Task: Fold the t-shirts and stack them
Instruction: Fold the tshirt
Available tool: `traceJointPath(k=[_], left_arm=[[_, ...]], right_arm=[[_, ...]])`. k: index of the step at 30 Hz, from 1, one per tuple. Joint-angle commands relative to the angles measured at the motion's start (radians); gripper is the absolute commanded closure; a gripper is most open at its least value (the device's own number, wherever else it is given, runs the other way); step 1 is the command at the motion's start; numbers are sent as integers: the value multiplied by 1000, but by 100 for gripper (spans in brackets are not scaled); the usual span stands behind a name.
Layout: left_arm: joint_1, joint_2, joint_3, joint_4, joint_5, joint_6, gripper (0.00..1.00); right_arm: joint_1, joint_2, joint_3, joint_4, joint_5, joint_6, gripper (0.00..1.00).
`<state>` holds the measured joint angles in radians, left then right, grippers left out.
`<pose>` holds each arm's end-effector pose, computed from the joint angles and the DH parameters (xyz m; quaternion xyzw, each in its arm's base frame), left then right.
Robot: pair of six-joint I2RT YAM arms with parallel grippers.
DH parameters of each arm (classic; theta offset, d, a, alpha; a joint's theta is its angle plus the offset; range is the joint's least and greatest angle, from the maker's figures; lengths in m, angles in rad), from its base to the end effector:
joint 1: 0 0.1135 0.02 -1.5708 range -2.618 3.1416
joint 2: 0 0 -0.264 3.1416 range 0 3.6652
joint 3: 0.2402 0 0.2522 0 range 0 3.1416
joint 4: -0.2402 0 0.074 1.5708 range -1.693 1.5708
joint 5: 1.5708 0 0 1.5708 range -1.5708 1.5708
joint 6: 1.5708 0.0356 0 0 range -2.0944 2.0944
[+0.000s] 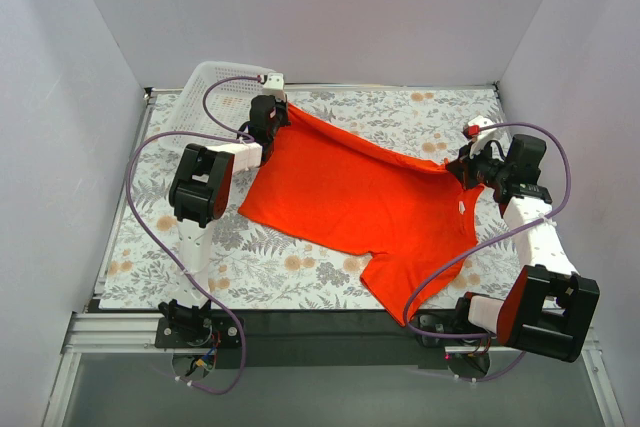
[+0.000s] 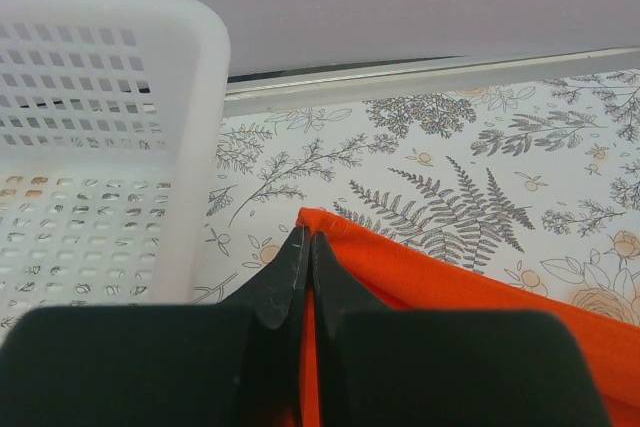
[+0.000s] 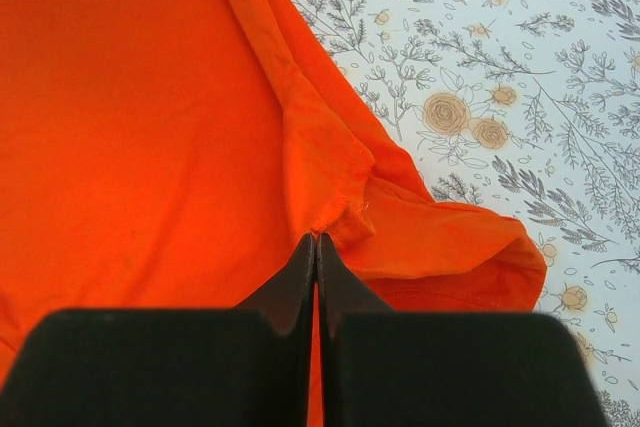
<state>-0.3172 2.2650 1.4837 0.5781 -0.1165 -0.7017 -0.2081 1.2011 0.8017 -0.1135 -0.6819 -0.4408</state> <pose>0.4879 -0.1558 0.1644 -0.1840 0.7526 -0.2682 0.5726 0.2612 -0.0322 0.2698 -0.2620 0.7886 0.1220 0.5428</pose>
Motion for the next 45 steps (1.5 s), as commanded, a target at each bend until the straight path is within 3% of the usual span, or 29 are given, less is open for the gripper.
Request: traceJointPath(k=[1, 24, 40, 44, 45], left_arm=[[7, -28, -2, 14, -29, 27, 100], [7, 14, 4, -20, -57, 53, 100], [7, -58, -95, 15, -61, 87, 100], [7, -96, -141, 41, -52, 88, 78], [7, -105, -149, 46, -52, 87, 64]], right_arm=[[-4, -35, -2, -21, -51, -29, 99], [19, -66, 10, -126, -150, -76, 99], [22, -106, -9, -163, -96, -107, 99], [22, -110, -12, -161, -79, -107, 99], [22, -112, -15, -161, -76, -107, 99]])
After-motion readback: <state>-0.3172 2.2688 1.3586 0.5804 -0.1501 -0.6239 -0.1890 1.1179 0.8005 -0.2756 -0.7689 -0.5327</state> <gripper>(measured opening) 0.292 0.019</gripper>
